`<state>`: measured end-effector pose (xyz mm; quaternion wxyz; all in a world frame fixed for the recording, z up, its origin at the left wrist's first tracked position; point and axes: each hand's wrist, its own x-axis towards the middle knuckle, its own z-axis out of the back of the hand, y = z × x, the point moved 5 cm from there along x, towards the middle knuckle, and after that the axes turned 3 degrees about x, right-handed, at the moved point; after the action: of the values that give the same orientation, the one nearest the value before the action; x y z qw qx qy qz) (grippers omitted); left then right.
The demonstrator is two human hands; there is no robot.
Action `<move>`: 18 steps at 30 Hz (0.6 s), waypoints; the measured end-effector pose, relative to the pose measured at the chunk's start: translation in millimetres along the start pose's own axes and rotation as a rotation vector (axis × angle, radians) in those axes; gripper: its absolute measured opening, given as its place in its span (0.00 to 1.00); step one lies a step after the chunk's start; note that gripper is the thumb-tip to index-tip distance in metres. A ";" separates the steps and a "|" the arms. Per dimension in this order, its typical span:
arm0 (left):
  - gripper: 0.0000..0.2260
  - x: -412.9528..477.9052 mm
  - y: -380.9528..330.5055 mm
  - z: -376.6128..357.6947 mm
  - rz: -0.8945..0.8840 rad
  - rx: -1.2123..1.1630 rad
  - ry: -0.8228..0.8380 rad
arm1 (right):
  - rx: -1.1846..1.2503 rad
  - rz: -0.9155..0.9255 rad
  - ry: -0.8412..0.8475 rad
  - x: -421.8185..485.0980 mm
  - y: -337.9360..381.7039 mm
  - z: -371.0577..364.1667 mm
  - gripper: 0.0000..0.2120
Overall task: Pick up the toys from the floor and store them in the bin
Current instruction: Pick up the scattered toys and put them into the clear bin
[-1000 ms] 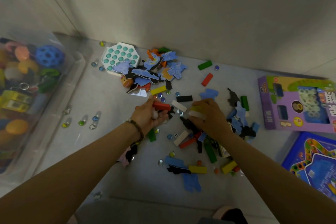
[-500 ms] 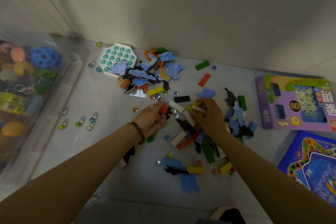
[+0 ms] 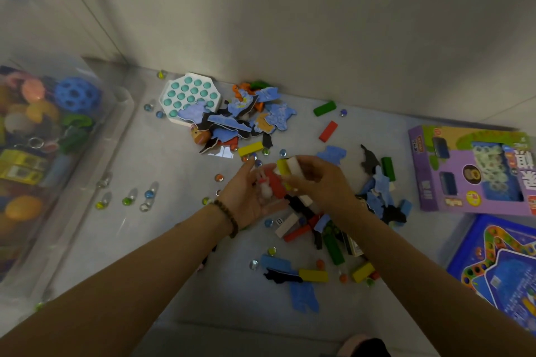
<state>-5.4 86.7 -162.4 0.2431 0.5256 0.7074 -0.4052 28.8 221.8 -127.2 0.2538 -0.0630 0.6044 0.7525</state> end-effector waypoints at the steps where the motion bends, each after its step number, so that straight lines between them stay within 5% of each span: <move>1: 0.23 0.2 0.5 -2.1 0.004 -0.032 0.016 | 0.000 0.017 0.036 -0.6 4.4 -4.7 0.17; 5: 0.22 0.4 -4.0 1.2 -0.007 -0.095 -0.028 | -0.034 0.050 -0.145 3.0 -2.2 15.3 0.10; 9: 0.15 -2.1 -7.8 10.4 -0.034 -0.037 -0.091 | -0.333 -0.103 -0.059 2.6 -40.5 21.9 0.15; 14: 0.14 -0.3 -5.7 13.0 -0.042 -0.056 -0.093 | -0.566 -0.014 -0.072 1.7 -45.6 11.4 0.12; 18: 0.17 0.2 -7.4 15.0 -0.062 -0.057 -0.047 | -0.285 -0.032 -0.165 -0.7 -33.5 16.0 0.10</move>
<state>-13.7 73.4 -168.5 0.2620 0.4866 0.7286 -0.4046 48.1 241.3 -152.1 0.3029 -0.0457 0.4677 0.8291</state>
